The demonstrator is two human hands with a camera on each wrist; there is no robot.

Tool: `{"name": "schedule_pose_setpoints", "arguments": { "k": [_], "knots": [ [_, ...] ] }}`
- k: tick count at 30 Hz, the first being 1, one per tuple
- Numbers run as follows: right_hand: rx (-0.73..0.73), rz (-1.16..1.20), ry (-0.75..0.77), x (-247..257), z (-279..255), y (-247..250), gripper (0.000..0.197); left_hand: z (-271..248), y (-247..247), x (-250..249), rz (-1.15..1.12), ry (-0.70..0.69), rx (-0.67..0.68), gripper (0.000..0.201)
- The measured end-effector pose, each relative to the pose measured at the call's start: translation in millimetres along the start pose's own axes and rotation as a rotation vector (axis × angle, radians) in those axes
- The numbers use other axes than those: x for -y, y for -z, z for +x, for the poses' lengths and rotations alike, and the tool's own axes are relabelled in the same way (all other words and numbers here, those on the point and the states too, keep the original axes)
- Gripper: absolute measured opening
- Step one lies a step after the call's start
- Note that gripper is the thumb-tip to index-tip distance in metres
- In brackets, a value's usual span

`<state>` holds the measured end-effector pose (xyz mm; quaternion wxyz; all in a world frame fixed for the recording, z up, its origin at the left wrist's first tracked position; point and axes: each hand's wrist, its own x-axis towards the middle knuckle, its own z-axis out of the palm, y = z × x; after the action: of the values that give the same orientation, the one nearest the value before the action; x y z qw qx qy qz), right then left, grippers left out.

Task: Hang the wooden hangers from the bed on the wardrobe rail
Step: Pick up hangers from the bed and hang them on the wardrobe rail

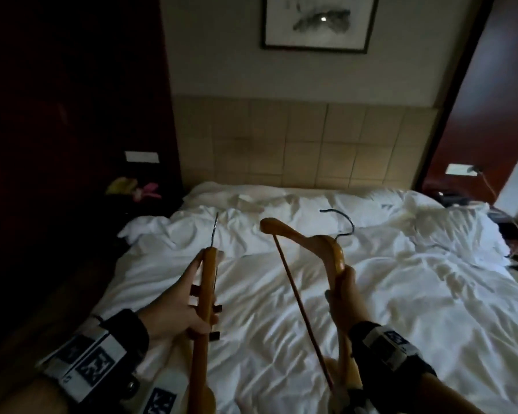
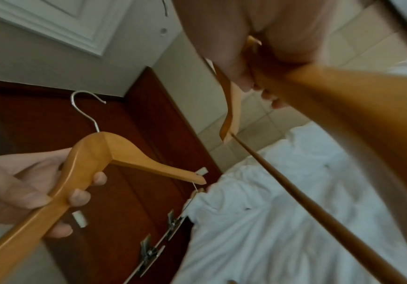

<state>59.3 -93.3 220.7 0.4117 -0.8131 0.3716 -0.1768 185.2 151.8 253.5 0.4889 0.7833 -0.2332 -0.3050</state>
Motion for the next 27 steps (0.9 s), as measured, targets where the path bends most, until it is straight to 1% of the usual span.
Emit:
{"name": "schedule_pose_setpoints", "arguments": {
  "k": [4, 7, 11, 14, 15, 18, 20, 22, 24, 27],
  "knots": [
    [0.098, 0.06, 0.153, 106.7, -61.8, -41.1, 0.045, -100.6, 86.4, -8.8, -0.042, -0.056, -0.149, 0.108],
    [0.21, 0.076, 0.297, 186.8, -127.0, -82.4, 0.056, -188.8, 151.8, -1.3, -0.045, -0.057, -0.285, 0.113],
    [0.38, 0.169, 0.479, 290.1, -233.9, -151.9, 0.068, -329.7, 239.7, 21.5, -0.07, -0.038, -0.45, 0.115],
    [0.563, 0.236, 0.545, 363.5, -326.4, -207.5, 0.073, -446.0, 300.8, 42.2, -0.095, -0.015, -0.604, 0.116],
    [0.619, 0.266, 0.549, 378.9, -347.6, -218.6, 0.074, -470.1, 313.7, 47.0, -0.094, -0.017, -0.636, 0.116],
    [0.824, 0.353, 0.604, 445.7, -433.3, -264.4, 0.074, -570.5, 356.2, 64.5, -0.104, 0.005, -0.816, 0.113],
    [0.936, 0.4, 0.667, 487.4, -491.7, -289.2, 0.072, -633.5, 379.8, 78.3, -0.113, 0.013, -0.916, 0.108],
    [1.002, 0.43, 0.749, 525.6, -547.7, -314.5, 0.07, -692.6, 400.2, 92.3, -0.103, 0.027, -0.988, 0.107],
    [1.068, 0.458, 0.83, 561.8, -602.3, -340.3, 0.068, -748.3, 419.5, 104.7, -0.098, 0.034, -1.064, 0.109],
    [1.155, 0.474, 0.968, 613.9, -676.3, -374.7, 0.064, -819.5, 446.8, 115.6, -0.097, 0.037, -1.202, 0.11]
  ]
}}
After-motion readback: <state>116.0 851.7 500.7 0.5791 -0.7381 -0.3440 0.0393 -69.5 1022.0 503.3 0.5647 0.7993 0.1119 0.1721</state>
